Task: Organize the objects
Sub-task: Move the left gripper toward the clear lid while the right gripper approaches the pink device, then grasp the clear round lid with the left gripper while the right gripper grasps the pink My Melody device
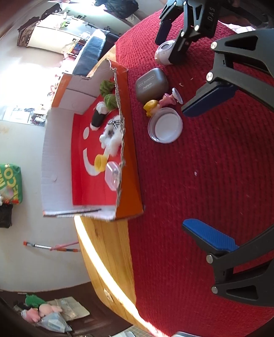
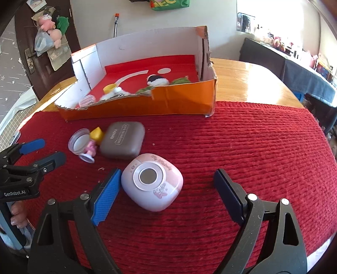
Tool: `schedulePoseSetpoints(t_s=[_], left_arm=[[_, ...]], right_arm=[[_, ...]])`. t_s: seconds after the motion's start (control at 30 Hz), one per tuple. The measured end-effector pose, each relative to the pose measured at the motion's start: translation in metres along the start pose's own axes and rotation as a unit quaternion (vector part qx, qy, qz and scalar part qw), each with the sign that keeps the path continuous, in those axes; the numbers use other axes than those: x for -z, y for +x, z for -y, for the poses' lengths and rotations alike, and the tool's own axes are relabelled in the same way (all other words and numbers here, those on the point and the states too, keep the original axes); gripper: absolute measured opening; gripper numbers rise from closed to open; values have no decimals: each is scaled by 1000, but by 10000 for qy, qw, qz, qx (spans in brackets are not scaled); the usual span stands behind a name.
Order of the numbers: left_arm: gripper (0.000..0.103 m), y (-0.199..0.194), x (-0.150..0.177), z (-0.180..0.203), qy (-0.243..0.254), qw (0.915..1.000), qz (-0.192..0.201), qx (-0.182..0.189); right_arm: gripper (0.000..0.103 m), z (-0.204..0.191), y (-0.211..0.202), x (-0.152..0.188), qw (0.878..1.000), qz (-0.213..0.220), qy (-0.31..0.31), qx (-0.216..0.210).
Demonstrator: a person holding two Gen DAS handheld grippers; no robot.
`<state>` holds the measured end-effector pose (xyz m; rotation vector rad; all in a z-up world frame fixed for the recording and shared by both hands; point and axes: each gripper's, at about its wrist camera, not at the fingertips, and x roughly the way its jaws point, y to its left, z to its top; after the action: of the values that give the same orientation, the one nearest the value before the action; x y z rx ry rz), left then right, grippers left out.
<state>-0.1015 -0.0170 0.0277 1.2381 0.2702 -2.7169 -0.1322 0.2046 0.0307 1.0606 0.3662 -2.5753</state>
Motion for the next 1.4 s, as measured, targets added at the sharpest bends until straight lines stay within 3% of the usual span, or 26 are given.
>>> schedulePoseSetpoints(t_s=[0.47,0.77,1.07,1.13,1.17,1.2,1.27,1.4], left_arm=[[99,20,-17,22,789,9968,-151,-9],[94,24,-20,18,814,9965,-164,60],[75,23,-20,22,874,9954,-123,368],[68,22,-18,24,906,9949,-80,432],[58,21,-18,25,916,9946,-64,488],[48,20,-17,25,906,9944,-47,546],[43,17,-16,26,872,9946,-30,556],[42,11,-14,24,784,9947,-29,663]], right_arm=[[89,2,0,1,9995,-70,-241,-185],[88,0,-1,4,9992,-9,-373,-134],[85,-1,-3,8,9988,147,-444,-170],[72,-2,-3,9,9985,198,-465,-201],[66,-3,-4,9,9983,225,-494,-216],[53,-5,-4,10,9979,255,-537,-254],[54,-8,-5,10,9973,265,-639,-263],[53,-9,-8,10,9966,258,-625,-481]])
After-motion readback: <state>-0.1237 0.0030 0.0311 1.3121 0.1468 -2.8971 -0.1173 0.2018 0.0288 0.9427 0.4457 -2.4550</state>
